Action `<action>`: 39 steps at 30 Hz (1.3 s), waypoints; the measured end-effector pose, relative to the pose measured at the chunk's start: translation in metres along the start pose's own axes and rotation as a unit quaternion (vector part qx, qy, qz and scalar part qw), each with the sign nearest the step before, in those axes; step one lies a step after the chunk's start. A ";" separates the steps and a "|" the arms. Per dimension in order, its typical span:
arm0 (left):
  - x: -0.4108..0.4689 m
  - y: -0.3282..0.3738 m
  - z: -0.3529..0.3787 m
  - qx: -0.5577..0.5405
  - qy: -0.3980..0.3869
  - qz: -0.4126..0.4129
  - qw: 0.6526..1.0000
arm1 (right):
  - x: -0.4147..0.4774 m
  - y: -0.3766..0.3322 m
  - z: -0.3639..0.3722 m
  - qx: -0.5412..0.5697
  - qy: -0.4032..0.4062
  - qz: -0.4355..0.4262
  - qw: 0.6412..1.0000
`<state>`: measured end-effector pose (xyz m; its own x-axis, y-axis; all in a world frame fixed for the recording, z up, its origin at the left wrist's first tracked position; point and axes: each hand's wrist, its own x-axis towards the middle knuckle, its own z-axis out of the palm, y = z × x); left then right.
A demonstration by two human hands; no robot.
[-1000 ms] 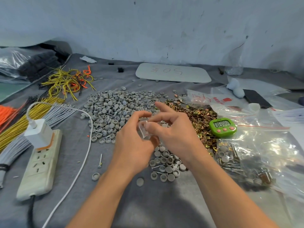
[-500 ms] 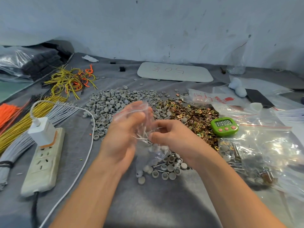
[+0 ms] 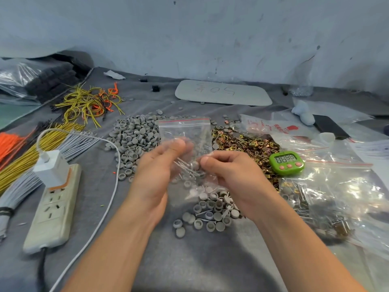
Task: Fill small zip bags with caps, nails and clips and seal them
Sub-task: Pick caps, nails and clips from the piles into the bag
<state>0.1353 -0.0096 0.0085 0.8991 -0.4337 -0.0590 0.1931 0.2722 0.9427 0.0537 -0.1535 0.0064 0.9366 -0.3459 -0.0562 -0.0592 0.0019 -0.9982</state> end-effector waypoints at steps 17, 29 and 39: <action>-0.004 -0.002 0.006 0.049 -0.019 0.111 0.992 | 0.006 0.007 -0.004 0.010 0.059 -0.007 0.998; -0.012 -0.012 0.000 0.405 0.137 0.374 0.823 | 0.002 0.004 0.010 0.229 -0.039 0.070 0.970; -0.004 -0.023 -0.004 0.536 -0.166 0.095 0.822 | 0.002 0.015 -0.005 -0.170 0.062 0.032 0.983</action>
<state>0.1287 -0.0106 -0.0139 0.6813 -0.7304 0.0478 -0.5563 -0.4743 0.6824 0.0527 -0.1590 -0.0085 0.8786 -0.4680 -0.0948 -0.2491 -0.2797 -0.9272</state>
